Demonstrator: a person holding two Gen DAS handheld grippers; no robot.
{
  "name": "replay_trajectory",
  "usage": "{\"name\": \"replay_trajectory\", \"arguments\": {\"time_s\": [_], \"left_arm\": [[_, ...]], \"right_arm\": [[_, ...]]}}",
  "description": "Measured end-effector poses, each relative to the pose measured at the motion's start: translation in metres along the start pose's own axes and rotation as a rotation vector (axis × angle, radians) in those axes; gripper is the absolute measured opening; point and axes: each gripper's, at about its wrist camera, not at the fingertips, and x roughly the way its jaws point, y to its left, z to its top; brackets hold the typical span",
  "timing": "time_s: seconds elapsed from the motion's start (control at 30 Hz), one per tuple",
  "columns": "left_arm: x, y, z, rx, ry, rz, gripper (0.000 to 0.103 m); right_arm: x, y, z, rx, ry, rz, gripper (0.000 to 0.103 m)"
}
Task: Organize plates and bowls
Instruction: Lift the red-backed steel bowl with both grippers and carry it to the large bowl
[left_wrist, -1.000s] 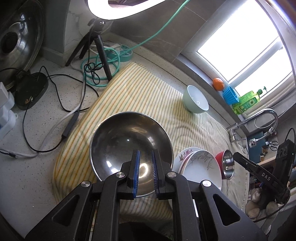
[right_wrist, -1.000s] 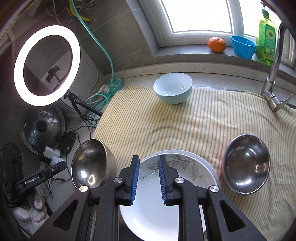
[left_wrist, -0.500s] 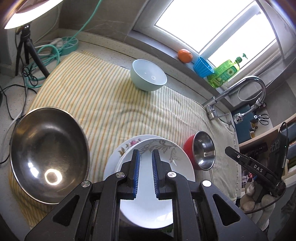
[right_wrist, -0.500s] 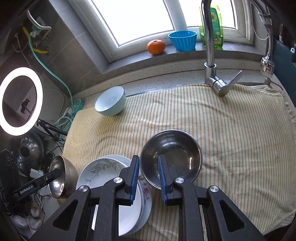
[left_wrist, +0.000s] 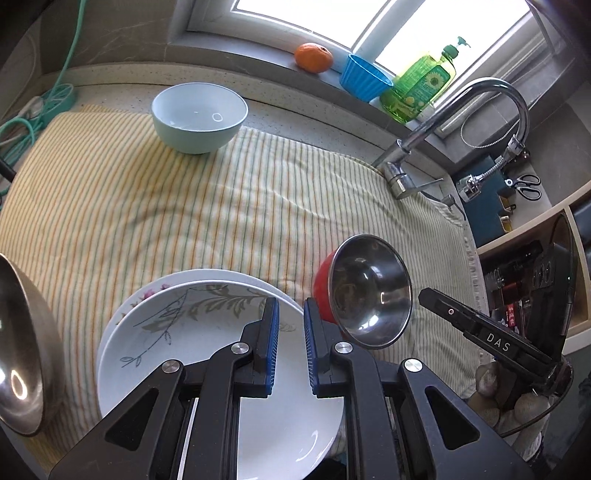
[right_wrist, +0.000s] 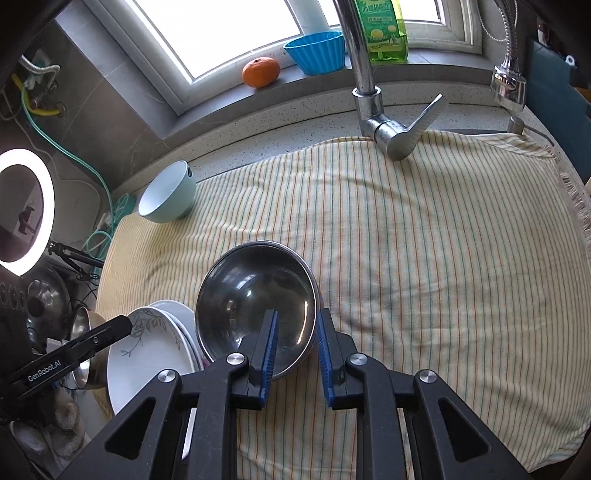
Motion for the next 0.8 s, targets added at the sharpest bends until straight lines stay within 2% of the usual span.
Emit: {"name": "replay_trajectory", "arguments": {"time_s": [0.3,0.8], "left_arm": [[0.029,-0.027,0.004,0.061,0.044,0.028,0.012],[0.049,-0.037,0.012,0.086,0.07,0.051,0.012]], "right_arm": [[0.013,-0.009,0.007,-0.021,0.03,0.004,0.019],[0.035,-0.014,0.014,-0.049,0.08,0.022,0.019]]}}
